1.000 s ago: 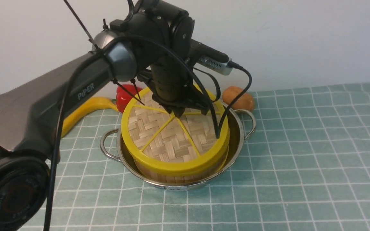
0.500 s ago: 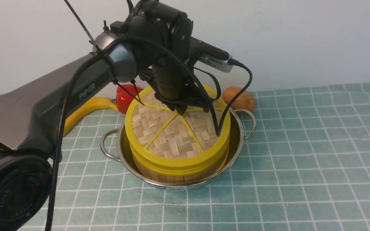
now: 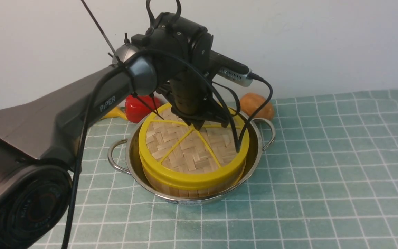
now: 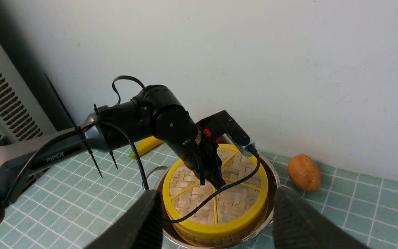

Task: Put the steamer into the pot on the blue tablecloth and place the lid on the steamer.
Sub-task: 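Place the yellow bamboo steamer lid onto the steamer in the pot with the left gripper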

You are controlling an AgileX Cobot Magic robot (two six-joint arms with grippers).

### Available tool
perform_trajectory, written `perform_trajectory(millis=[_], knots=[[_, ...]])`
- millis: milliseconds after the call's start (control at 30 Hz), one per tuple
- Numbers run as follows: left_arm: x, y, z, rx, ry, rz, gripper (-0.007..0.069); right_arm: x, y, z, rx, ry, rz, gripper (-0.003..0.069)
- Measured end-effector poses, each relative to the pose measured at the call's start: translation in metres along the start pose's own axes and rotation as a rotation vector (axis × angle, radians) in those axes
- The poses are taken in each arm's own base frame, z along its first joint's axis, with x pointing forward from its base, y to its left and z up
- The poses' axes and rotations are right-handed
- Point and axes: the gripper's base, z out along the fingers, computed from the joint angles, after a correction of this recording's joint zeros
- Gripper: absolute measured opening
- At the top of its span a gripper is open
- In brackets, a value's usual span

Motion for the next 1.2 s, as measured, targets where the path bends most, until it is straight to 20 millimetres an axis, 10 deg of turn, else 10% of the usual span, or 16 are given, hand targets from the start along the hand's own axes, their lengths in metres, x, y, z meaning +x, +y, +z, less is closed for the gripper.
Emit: perform_trajectory(millis=[1200], knots=[[-0.003, 0.012, -0.009, -0.014, 0.021, -0.094, 0.0123, 0.0, 0.0, 0.0, 0.0, 0.0, 0.005, 0.0427]])
